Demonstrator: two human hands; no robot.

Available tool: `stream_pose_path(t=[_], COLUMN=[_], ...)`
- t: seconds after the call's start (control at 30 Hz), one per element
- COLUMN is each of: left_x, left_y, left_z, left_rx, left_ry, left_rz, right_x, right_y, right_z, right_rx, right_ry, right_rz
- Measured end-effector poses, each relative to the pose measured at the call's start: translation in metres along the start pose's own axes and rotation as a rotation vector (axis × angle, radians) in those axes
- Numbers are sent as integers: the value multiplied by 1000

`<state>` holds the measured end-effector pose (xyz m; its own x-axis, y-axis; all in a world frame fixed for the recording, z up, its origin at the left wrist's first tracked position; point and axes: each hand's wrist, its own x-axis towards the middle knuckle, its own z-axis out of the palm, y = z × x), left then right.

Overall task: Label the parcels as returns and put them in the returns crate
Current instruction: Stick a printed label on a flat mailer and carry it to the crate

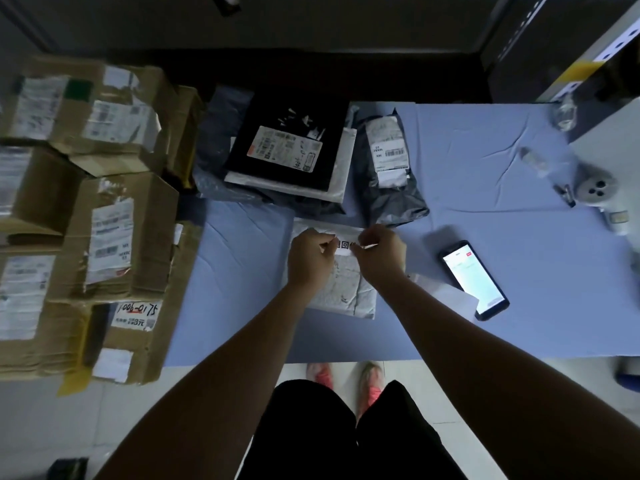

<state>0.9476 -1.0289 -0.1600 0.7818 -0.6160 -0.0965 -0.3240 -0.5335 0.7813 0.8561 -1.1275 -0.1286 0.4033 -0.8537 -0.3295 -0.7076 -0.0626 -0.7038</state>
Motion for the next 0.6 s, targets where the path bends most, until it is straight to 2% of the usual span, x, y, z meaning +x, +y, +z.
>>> stream_pose_path(t=[0.13,0.23,0.3,0.37,0.43,0.5,0.57,0.6], left_x=[5,2,3,7,8,9,10,8], left_y=[-18,-22,-23,-25,-27,-28,-34,-38], left_z=[17,19,19,17,15,11,4,0], left_rx=[195,355,331,256,243,294,346,365], left_ry=[31,74,115,115,32,-68,-82,-56], left_rz=[59,175,120,92,219,324,344,330], right_x=[8,3,-2,-5,-7,-7,-8,-9], right_y=[16,17,13,12,14,18,17,18], right_z=[28,38,39,37,37,37,31,28], right_rx=[-305,-442,-552,-617,-615,-504,-362,-343], right_ry=[6,-64,-72,35,79,87,98,90], right_rz=[-145,-138,-151,-200,-194,-71,70,82])
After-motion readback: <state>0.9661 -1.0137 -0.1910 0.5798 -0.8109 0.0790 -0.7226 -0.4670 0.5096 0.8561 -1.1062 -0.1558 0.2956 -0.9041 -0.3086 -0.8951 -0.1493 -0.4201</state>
